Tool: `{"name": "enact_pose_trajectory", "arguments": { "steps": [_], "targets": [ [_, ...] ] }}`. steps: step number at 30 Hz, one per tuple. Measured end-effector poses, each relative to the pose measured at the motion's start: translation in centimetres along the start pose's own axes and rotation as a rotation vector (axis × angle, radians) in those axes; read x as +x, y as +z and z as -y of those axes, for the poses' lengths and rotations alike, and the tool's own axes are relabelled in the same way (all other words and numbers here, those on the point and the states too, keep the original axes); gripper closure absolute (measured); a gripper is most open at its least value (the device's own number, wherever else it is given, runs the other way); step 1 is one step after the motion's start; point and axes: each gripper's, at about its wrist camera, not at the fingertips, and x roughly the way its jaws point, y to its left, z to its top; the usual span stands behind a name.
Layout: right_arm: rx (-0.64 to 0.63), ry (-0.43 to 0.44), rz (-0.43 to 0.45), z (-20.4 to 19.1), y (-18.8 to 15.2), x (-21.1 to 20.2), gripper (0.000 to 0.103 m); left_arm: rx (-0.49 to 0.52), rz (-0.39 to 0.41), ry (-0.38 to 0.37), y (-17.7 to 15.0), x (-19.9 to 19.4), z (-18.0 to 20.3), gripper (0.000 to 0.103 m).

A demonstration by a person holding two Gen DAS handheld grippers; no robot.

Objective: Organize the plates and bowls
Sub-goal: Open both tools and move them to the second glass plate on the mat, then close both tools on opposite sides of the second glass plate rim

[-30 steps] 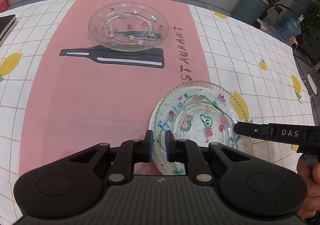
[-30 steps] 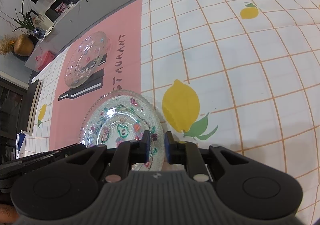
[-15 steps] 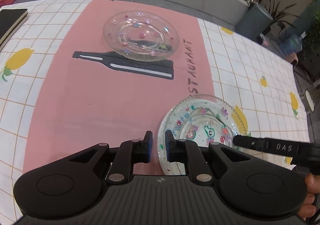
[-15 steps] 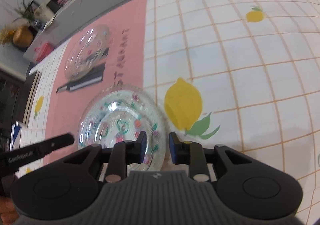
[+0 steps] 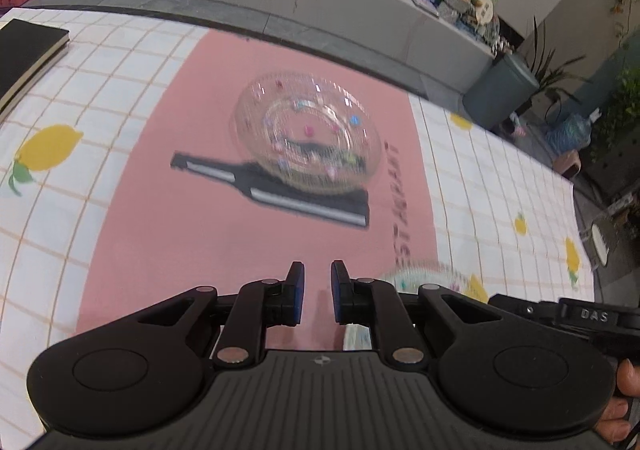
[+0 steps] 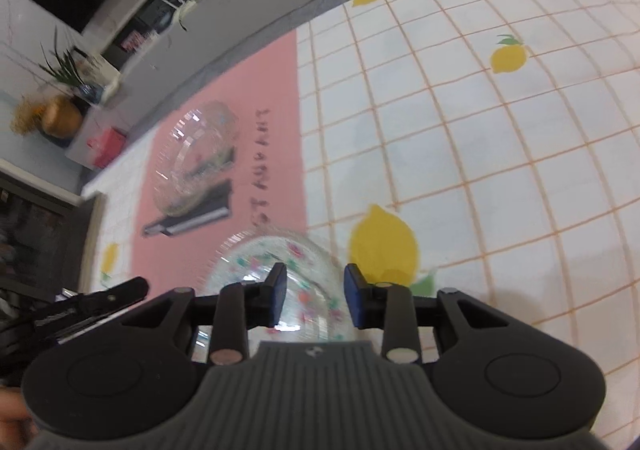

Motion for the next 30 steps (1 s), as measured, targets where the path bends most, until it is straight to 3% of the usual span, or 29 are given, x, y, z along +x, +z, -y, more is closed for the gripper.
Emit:
{"name": "enact_pose_trajectory", "arguments": {
  "steps": [3, 6, 13, 23, 27, 30],
  "targets": [
    [0.093, 0.123, 0.016, 0.3, 0.7, 0.2, 0.069, -0.012, 0.033, -0.008, 1.3, 0.1, -0.9, 0.085],
    [0.139, 0.158, 0.045, 0.1, 1.3, 0.8, 0.067, -0.069, 0.047, -0.030, 2.4, 0.7, -2.3, 0.084],
    [0.133, 0.125, 0.083, -1.5, 2.9, 3.8, 0.067, -0.241, 0.058, -0.120, 4.3, 3.0, -6.2, 0.084],
    [0.116, 0.105, 0.071, -3.6, 4.6, 8.8, 0.067, -0.304, 0.063, -0.114, 5.5, 5.8, -7.6, 0.082],
    [0.113, 0.111, 0.060, -4.2, 4.5, 10.3, 0.067, -0.341, 0.054, -0.143, 5.3, 6.9, -7.4, 0.073],
    [0.124, 0.121, 0.057, -4.1, 4.5, 11.1, 0.068, -0.373, 0.069, -0.146, 5.2, 7.5, -7.6, 0.072]
  ]
}}
